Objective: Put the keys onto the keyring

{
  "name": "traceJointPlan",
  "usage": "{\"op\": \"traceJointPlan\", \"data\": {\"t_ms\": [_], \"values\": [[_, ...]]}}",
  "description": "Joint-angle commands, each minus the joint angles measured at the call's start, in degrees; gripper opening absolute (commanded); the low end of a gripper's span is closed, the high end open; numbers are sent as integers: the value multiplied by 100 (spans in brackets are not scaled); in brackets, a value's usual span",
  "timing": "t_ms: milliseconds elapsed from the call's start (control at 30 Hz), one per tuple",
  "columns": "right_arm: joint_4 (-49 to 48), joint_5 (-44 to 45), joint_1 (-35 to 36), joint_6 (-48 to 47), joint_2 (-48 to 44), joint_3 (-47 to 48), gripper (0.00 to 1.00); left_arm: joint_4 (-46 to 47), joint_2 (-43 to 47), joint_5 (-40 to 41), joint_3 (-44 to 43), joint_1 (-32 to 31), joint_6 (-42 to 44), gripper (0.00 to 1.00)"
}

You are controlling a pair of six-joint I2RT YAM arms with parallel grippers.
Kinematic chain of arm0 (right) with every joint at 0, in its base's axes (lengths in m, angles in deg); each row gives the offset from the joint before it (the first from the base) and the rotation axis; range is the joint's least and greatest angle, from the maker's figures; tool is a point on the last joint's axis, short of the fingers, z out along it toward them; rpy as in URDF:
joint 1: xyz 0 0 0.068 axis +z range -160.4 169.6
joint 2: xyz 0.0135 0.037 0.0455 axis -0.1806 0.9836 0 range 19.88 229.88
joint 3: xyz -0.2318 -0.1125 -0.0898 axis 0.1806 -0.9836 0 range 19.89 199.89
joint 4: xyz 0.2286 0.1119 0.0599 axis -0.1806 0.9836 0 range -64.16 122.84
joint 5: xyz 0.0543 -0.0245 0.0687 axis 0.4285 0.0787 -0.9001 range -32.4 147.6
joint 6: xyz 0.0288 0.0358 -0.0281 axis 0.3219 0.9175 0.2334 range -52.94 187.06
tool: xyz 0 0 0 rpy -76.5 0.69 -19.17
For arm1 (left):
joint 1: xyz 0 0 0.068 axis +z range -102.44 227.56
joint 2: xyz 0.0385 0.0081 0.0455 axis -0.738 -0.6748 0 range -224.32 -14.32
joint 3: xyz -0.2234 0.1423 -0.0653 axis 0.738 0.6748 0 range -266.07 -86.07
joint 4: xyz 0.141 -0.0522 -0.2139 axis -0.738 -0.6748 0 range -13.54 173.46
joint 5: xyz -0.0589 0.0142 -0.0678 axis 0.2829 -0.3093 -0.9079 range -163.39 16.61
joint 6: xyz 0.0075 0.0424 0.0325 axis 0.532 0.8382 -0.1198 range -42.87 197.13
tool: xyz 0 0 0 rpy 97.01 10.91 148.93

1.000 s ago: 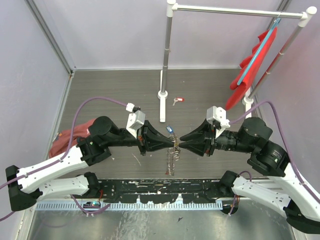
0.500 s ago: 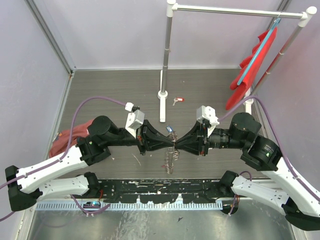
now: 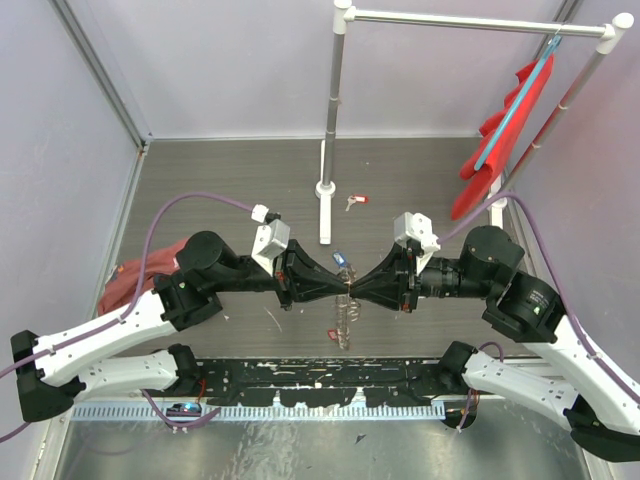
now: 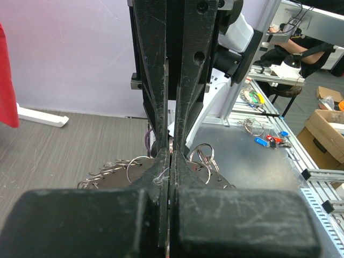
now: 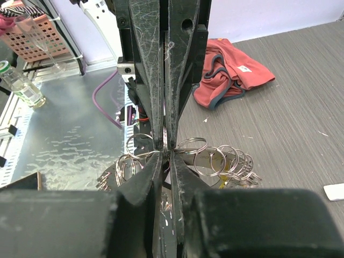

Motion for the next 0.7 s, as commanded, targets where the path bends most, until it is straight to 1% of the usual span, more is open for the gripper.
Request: {"op": "traceJointPlan", "data": {"t_ms": [0,100,233,333,433,600,667], "values": [[-302,-31,14,2,-49,20,15,408,-5,-54,-269,-25,-1,0],[-305,-1,10,18,-49,20,11,410,-11,-49,-269,-29,-1,0],[-294,32,10,18,-68,23,1,395,-15,-55,-264,-26,-1,0],[-194,83,10,-28,-71,105,1,364,-5,-45,-264,-27,8,0],[234,195,10,-158,34,337,1,297,-2,-45,-277,-27,37,1],[1268,317,10,-501,443,991,1,-88,86,29,-357,-25,271,23],[1690,375,10,-594,612,1223,1,-315,158,113,-383,-26,387,30]]}}
